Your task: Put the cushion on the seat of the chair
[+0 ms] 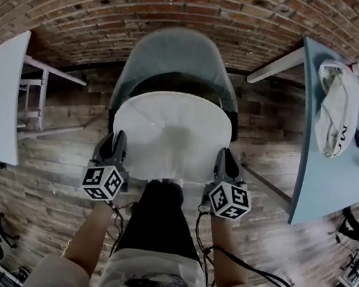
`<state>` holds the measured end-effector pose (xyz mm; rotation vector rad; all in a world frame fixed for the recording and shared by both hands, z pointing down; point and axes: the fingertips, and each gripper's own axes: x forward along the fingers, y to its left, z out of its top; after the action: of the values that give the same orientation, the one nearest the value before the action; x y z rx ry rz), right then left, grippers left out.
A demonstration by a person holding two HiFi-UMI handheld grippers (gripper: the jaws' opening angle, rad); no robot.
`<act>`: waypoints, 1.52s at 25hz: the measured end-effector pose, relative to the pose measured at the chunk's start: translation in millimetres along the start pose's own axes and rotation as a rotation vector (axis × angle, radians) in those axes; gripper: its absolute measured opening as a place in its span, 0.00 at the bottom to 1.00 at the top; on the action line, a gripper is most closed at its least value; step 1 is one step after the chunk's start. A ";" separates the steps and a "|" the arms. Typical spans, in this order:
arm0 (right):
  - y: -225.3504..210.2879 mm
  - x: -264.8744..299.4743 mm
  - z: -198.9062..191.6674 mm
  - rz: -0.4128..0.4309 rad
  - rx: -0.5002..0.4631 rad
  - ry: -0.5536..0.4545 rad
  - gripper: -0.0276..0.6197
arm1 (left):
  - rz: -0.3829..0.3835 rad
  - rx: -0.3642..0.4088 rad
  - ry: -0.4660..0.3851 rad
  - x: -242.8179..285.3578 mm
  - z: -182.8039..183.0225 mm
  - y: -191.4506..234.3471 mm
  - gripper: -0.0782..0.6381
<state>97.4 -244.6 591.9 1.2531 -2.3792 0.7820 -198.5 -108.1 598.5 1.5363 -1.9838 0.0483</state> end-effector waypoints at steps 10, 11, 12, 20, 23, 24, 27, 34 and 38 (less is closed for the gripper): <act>-25.9 51.8 -55.6 -0.013 -0.009 0.044 0.08 | 0.021 -0.001 0.044 47.2 -53.4 29.0 0.18; -28.2 56.6 -59.6 -0.015 -0.008 0.045 0.08 | 0.023 -0.002 0.046 51.7 -57.9 30.8 0.18; -30.4 61.3 -63.3 -0.016 -0.008 0.046 0.08 | 0.025 -0.003 0.047 56.2 -62.1 32.6 0.18; -46.1 96.0 -91.5 -0.022 -0.023 0.068 0.08 | 0.039 -0.013 0.067 85.2 -95.7 46.6 0.18; -49.8 107.2 -103.1 -0.023 -0.028 0.080 0.08 | 0.048 -0.016 0.075 93.4 -107.2 54.1 0.18; -50.7 110.1 -107.8 -0.023 -0.029 0.085 0.08 | 0.052 -0.017 0.079 95.6 -111.4 56.4 0.18; -54.7 117.9 -121.2 -0.029 -0.028 0.101 0.08 | 0.056 -0.021 0.093 103.6 -123.7 62.7 0.18; -71.4 131.8 -146.1 -0.045 -0.041 0.140 0.08 | 0.076 -0.004 0.136 118.2 -152.3 67.3 0.18; -78.4 140.9 -162.7 -0.043 -0.062 0.164 0.08 | 0.105 0.023 0.155 124.5 -168.0 71.5 0.18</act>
<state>91.4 -272.2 819.1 1.1648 -2.2213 0.7612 -203.2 -127.2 818.6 1.3977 -1.9446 0.2267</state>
